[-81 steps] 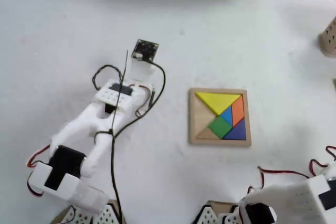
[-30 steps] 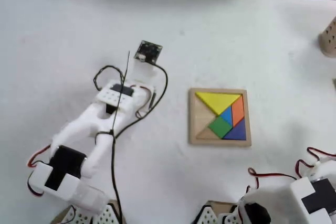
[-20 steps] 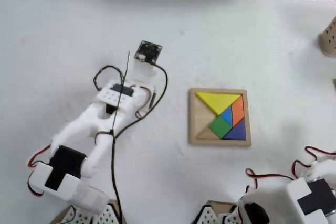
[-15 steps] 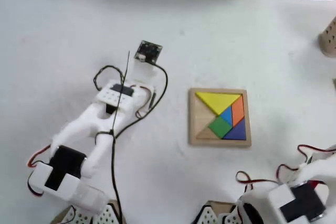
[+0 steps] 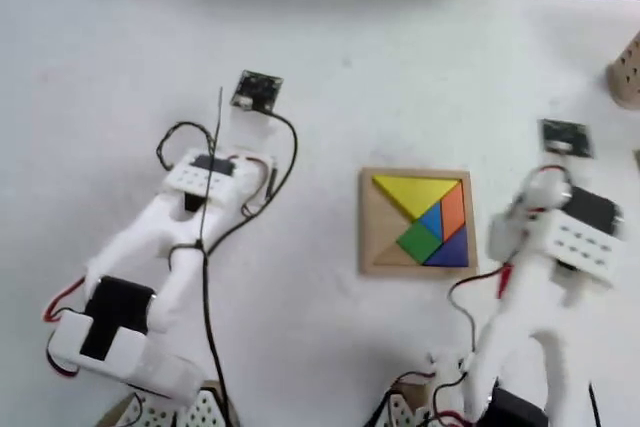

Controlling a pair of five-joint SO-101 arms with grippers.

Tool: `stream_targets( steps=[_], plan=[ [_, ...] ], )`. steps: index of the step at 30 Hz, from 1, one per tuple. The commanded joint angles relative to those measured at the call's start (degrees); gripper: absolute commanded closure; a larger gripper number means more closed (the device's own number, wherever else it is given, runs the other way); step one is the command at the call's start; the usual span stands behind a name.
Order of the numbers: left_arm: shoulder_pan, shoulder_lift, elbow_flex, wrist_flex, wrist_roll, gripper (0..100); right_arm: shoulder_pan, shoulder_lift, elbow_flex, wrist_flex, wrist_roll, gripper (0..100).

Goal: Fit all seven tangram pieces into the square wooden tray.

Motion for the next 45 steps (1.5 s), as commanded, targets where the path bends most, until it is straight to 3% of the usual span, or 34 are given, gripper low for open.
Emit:
stream_targets(
  steps=[1,6,12,18,21,27,45],
  plan=[
    [-1.5,-0.1,-2.3,-1.8,-1.0,96,-14.4,-0.7,1.4,-5.9,-6.7,98.1],
    [-1.3,-0.1,-2.3,-1.8,-1.0,96,-23.6,1.1,3.0,-16.4,-14.2,97.9],
    [-1.2,-0.1,-2.2,-1.8,-1.0,96,-27.5,9.5,5.5,-26.3,-22.3,97.8],
    [-1.1,-0.1,-2.1,-1.8,-1.1,96,-29.9,16.6,5.0,-30.5,-23.2,97.6],
    [-1.1,-0.1,-2.1,-1.8,-1.1,96,-31.3,16.8,5.0,-30.2,-23.0,92.3],
    [-1.1,-0.1,-2.1,-1.8,-1.1,96,-31.1,15.3,5.1,-27.6,-22.9,79.1],
    [-1.0,0.0,-2.0,-1.8,-1.3,96,-22.5,5.1,7.0,-22.6,-18.4,78.9]
  ],
)
